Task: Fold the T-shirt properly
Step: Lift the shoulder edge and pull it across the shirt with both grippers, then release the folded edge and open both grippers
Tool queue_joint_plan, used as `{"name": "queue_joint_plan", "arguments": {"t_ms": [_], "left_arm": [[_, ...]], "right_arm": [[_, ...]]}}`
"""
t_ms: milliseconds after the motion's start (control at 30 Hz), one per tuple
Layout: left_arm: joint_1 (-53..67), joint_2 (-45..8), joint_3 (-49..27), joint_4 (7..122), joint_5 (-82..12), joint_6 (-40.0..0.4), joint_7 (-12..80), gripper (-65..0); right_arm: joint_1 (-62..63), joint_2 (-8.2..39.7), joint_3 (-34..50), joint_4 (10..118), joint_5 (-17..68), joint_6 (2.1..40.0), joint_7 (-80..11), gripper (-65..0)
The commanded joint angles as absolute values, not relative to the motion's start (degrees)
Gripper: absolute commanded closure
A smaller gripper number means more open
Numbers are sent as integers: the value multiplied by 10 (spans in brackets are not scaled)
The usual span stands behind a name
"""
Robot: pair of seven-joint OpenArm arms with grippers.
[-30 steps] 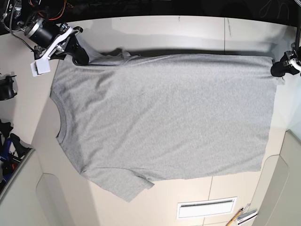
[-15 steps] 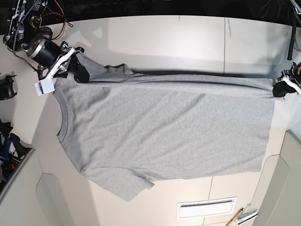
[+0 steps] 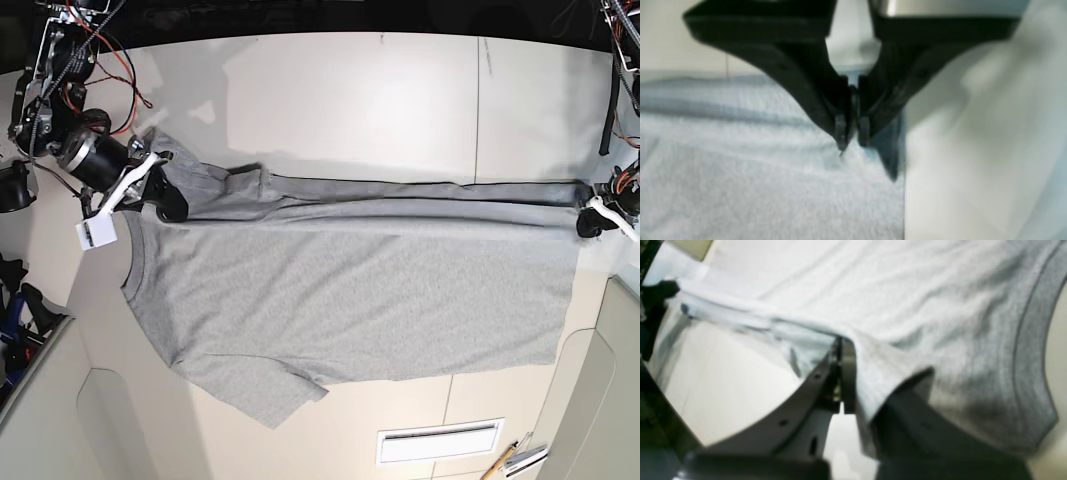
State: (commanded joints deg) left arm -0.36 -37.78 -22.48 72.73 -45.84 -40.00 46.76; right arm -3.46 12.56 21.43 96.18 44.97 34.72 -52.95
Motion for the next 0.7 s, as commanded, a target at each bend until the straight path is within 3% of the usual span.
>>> {"name": "queue_joint_plan", "arguments": {"t_ms": [267, 700], "left_arm": [[-46, -376, -198, 653, -446, -400, 430, 0], [-50, -352, -198, 648, -365, -400, 340, 0]], "right_arm": [[60, 143, 168, 872, 430, 347, -529, 0], [157, 141, 125, 732, 370, 347, -455, 0]]}}
